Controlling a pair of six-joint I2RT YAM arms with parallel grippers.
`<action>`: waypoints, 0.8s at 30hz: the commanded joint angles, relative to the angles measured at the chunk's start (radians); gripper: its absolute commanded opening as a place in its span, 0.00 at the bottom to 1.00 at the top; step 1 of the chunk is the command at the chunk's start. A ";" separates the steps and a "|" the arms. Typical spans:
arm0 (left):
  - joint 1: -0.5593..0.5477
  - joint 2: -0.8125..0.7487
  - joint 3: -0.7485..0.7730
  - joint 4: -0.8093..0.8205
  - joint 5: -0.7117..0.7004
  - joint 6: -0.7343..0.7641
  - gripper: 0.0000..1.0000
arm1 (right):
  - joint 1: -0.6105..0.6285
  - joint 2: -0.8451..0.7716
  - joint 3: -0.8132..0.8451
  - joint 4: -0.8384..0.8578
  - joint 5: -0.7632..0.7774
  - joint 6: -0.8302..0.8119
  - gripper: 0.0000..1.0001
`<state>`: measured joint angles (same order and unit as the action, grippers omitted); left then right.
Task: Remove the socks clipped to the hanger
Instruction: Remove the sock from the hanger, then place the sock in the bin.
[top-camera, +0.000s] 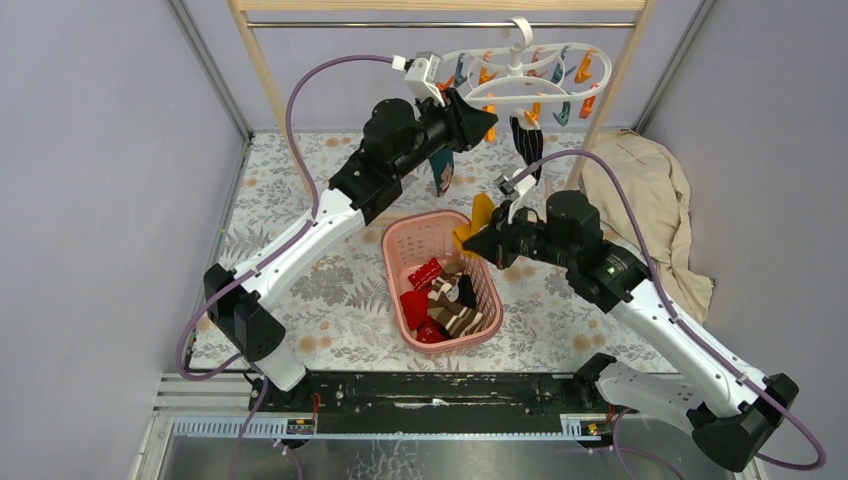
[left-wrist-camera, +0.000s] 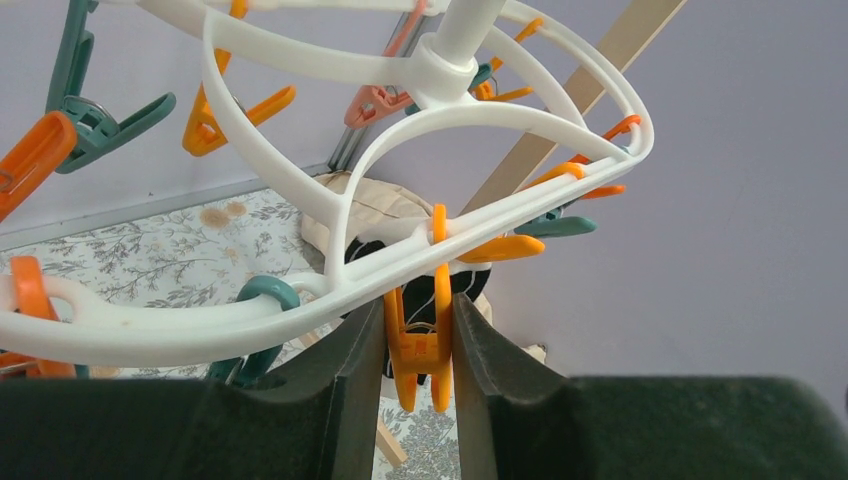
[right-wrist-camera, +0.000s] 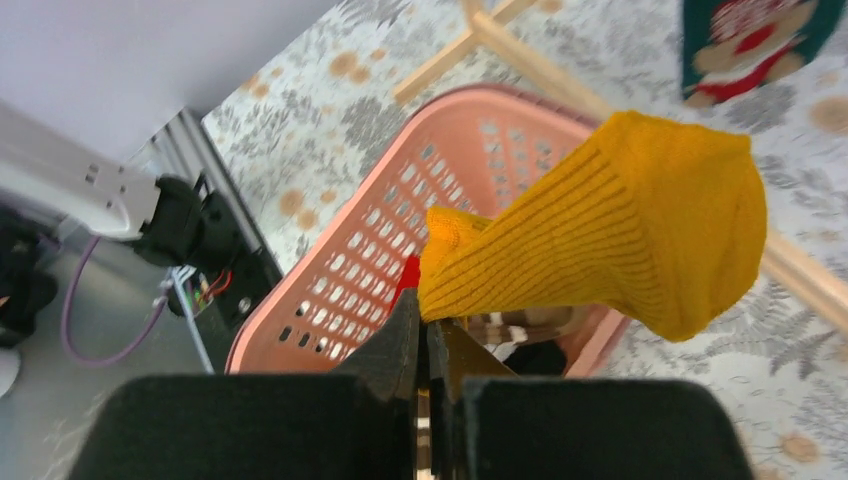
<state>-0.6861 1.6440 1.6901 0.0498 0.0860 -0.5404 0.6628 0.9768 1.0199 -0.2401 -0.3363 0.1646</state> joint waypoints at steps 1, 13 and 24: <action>0.007 -0.048 -0.014 0.011 0.000 0.015 0.27 | 0.031 0.025 -0.019 -0.033 -0.140 -0.002 0.00; 0.005 -0.146 -0.166 0.039 0.038 0.010 0.69 | 0.090 0.215 -0.031 -0.099 -0.009 -0.037 0.09; 0.004 -0.254 -0.264 -0.013 0.053 0.009 0.99 | 0.089 0.227 -0.046 -0.068 0.071 0.016 0.65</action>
<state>-0.6861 1.4479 1.4490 0.0452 0.1207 -0.5442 0.7448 1.2369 0.9653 -0.3466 -0.3073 0.1646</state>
